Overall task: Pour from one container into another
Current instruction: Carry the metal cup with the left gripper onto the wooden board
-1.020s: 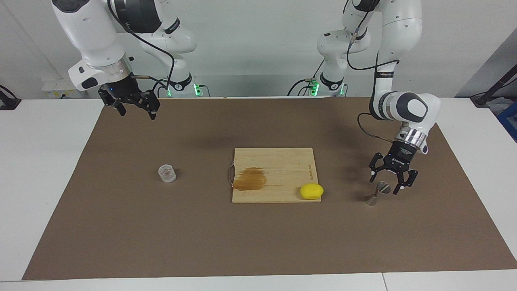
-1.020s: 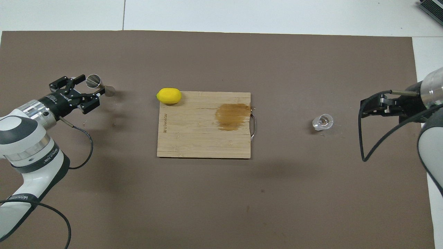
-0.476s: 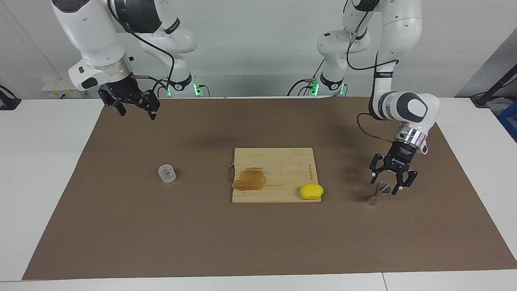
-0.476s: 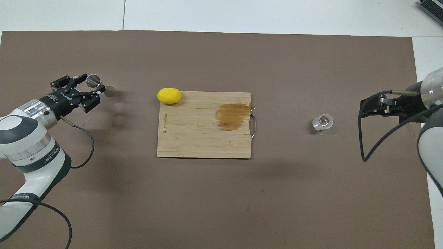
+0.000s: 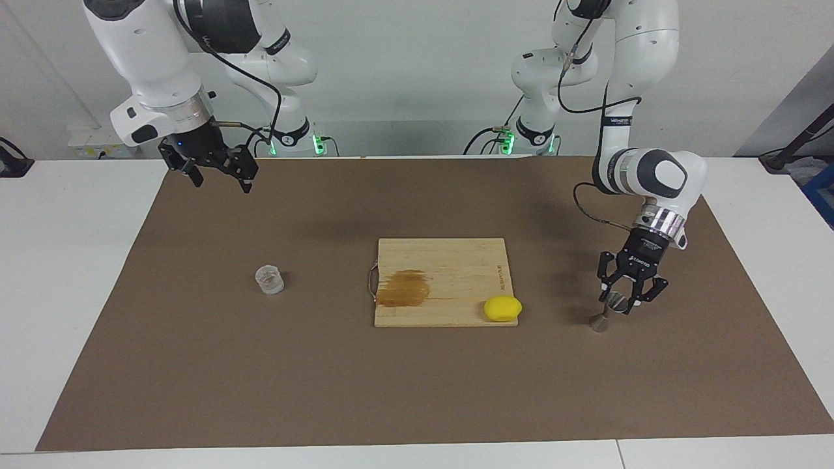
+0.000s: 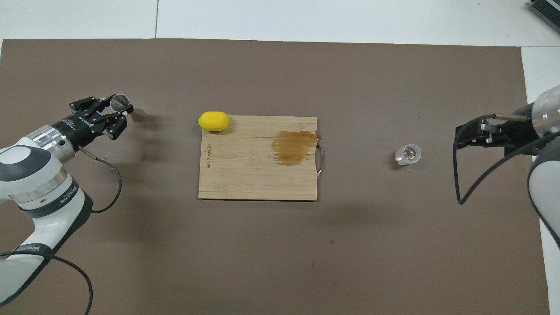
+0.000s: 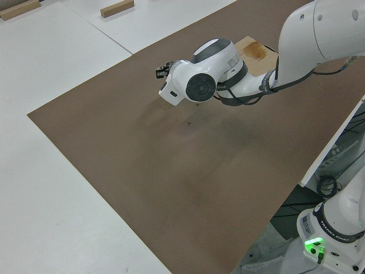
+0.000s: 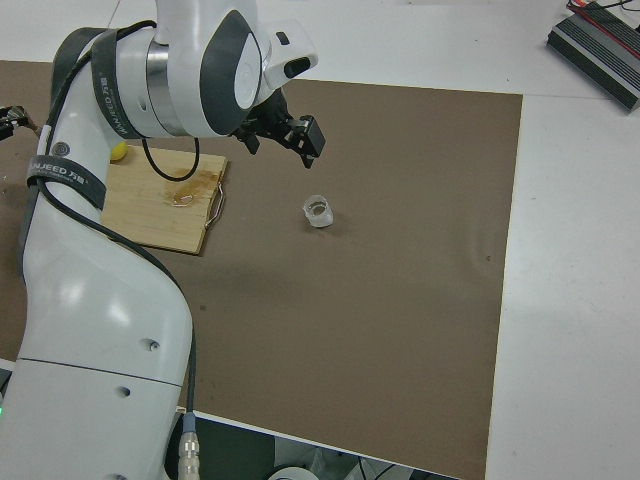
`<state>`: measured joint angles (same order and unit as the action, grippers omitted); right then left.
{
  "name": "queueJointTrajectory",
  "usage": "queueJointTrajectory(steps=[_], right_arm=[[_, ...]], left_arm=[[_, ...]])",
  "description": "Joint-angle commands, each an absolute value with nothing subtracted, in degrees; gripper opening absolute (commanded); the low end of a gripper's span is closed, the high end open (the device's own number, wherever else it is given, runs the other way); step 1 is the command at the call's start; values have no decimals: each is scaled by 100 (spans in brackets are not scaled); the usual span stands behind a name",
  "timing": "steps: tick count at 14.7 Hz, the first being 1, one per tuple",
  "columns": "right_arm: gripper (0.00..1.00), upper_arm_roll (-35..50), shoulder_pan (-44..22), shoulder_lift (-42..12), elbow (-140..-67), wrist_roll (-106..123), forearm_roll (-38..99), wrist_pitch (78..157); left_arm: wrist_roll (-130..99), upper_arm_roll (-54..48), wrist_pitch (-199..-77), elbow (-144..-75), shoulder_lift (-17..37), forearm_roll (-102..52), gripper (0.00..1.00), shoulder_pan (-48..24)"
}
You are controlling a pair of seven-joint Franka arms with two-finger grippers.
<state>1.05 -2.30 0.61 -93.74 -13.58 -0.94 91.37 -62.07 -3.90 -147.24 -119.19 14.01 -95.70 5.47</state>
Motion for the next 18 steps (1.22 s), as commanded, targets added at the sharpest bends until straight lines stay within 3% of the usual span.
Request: queueJointTrajectory(steps=[1,11,18], right_arm=[[100,149,-149,44,-9334,-1257,-105,9176],[100,149,-149,44,-9334,-1257,-105,9176],[100,149,-202,62,-9334,-1283,-105,9044]], left_arm=[[-6108,-343,-14810,-11821,1494,-9729,0,457],[-6267,-334,-13263,-11716,1108,-9598,0,457],[-6687,-334,-13131,-11900,633,-9598,0,-473]])
